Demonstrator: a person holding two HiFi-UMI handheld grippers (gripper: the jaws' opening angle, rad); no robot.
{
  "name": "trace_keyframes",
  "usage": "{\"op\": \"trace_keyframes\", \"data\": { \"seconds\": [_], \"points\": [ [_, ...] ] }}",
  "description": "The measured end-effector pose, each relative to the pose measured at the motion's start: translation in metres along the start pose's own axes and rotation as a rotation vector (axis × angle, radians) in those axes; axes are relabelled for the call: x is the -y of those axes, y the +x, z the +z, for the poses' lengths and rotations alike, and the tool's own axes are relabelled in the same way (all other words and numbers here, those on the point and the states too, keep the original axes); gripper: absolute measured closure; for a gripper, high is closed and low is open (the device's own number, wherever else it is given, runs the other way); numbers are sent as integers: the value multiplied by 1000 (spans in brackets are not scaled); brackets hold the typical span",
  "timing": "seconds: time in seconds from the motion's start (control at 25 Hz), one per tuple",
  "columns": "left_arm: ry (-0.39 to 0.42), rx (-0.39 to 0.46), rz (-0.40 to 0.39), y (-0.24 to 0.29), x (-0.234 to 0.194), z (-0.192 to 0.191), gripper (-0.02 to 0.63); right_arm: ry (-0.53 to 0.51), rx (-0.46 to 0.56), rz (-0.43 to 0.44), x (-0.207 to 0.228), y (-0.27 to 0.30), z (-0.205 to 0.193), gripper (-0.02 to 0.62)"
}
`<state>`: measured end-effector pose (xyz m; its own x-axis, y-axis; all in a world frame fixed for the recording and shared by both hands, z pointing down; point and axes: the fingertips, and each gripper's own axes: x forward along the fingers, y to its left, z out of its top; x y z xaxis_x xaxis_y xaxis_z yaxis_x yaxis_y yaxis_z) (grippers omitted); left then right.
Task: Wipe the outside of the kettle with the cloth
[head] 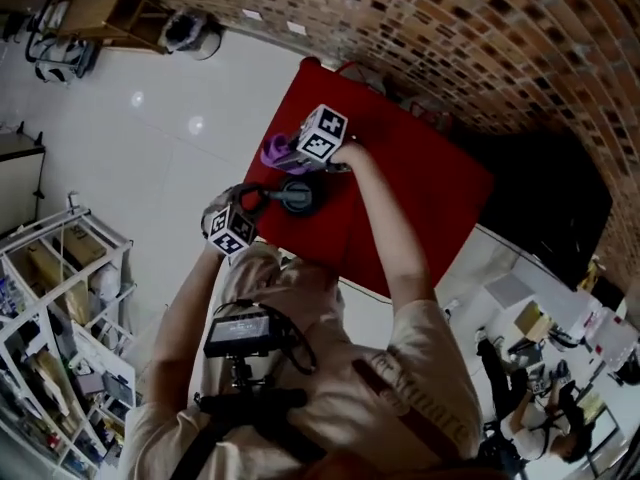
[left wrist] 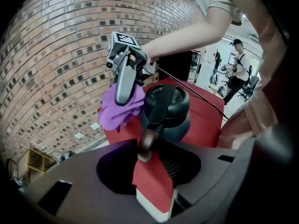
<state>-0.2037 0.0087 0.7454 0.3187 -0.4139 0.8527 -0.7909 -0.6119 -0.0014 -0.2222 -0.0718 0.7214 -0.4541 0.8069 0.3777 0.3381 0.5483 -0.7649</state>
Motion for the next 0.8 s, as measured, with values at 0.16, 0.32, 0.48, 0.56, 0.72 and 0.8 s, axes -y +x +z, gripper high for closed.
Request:
{"op": "trace_keyframes", "data": {
  "seconds": [0.16, 0.32, 0.48, 0.56, 0.72, 0.8],
  "points": [
    [41, -4, -65, 4, 5, 2, 457, 3, -308, 191, 0, 57, -14, 518],
    [71, -15, -94, 4, 15, 3, 456, 108, -606, 268, 20, 94, -56, 518],
    [57, -4, -84, 1, 19, 6, 454, 245, -691, 207, 83, 122, -108, 518],
    [57, -5, -89, -1, 20, 4, 453, 289, -615, 165, 104, 127, -116, 518],
    [32, 11, -112, -6, 22, -3, 448, 270, -301, 105, 89, 86, -74, 517],
    [23, 24, -109, -7, 21, -3, 448, 208, -145, 13, 78, 39, -51, 517]
  ]
}}
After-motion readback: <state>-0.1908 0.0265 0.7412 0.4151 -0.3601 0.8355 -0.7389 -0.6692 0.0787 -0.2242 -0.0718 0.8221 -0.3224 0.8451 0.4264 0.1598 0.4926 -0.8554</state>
